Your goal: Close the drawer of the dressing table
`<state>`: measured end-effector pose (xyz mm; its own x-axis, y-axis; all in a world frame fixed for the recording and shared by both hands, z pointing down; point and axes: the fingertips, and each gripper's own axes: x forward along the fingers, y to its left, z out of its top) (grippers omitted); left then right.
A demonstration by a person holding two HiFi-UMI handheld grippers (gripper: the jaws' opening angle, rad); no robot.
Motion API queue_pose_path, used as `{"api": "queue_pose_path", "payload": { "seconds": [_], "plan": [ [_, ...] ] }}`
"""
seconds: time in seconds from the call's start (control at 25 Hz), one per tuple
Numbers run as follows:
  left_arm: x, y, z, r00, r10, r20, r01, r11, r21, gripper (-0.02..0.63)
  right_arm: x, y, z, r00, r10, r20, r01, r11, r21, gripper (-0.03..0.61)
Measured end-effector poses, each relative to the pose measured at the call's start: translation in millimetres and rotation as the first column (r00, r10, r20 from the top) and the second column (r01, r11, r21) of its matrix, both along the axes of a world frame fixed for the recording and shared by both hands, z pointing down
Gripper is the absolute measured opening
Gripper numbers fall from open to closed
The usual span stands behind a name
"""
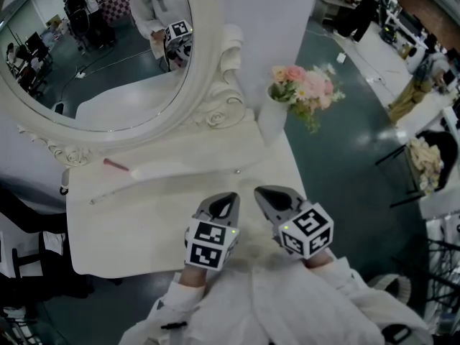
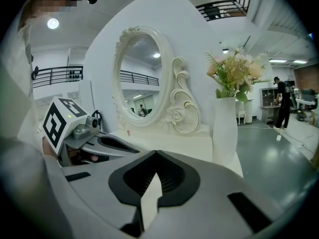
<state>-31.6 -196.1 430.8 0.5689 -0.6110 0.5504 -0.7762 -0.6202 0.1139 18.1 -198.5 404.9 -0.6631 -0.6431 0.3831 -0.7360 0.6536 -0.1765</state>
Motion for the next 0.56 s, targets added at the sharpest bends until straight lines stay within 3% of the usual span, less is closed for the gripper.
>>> {"api": "queue_pose_path", "payload": {
  "seconds": [0.56],
  "plan": [
    [5.3,6.5,-3.3,1.0,0.014,-0.026,-0.014,1.0,-0.011,0.01,4.5,9.1,0.4,1.0,0.014,-0.012,-0.014,1.0,-0.015,0.006]
  ]
}}
